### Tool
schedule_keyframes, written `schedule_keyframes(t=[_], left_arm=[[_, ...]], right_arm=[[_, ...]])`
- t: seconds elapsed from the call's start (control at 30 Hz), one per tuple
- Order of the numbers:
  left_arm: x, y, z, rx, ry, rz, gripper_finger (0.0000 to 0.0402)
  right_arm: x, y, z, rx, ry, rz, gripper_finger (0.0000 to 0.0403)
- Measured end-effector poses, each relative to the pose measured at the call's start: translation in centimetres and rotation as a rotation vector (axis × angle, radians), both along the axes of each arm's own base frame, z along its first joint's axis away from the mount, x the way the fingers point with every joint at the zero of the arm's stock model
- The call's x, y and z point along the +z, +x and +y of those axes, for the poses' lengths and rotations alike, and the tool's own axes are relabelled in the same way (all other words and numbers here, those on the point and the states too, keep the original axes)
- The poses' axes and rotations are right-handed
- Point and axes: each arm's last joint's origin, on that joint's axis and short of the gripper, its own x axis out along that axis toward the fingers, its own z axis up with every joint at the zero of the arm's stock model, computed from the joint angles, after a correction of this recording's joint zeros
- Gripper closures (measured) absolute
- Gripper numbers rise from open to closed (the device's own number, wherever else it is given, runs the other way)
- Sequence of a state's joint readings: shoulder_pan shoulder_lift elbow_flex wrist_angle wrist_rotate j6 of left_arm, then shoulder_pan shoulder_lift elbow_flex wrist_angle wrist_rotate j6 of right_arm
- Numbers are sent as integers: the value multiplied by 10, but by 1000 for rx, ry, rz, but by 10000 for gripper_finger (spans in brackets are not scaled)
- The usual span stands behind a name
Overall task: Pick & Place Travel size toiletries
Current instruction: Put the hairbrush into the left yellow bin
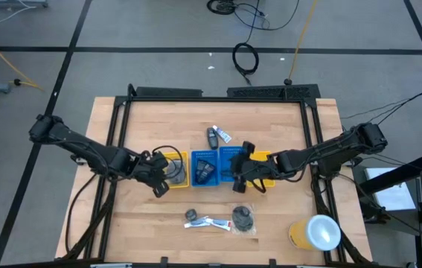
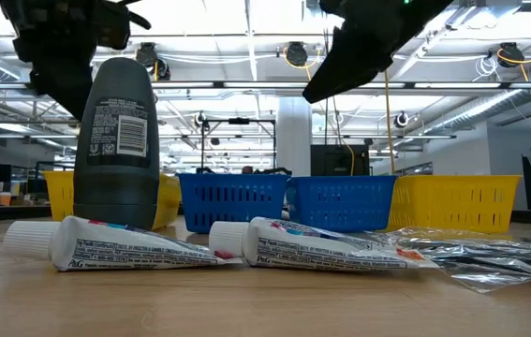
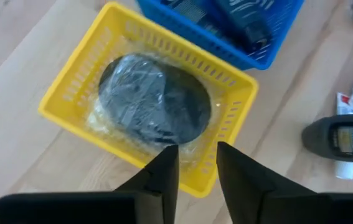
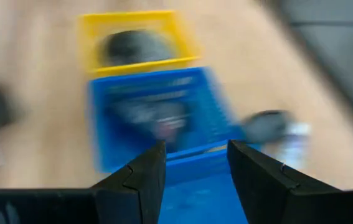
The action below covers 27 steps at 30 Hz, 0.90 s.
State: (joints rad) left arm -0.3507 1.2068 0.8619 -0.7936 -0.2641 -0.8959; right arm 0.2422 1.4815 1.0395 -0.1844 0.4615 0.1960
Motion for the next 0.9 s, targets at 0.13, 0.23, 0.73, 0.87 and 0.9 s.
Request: schedule_keyframes(t=[0.13,0.23,0.73,0.87,0.9], left_arm=[[3,2,-2,-65,14,-42,280],[5,6,-4,-121,32,-77,280],[16,20,-9,-256,88,-253,279],[17,21,-10,-261,95,-263,279],[17,21,-10,-260,101,-263,279]], right_arm=[[-2,-2,15,199,139,45,236],[-7,-7,30,291,177,102,236],[-44,-41,89,284,351,320,236],[-57,-46,84,207,348,335,236],[-59,-47,83,194,332,332,236]])
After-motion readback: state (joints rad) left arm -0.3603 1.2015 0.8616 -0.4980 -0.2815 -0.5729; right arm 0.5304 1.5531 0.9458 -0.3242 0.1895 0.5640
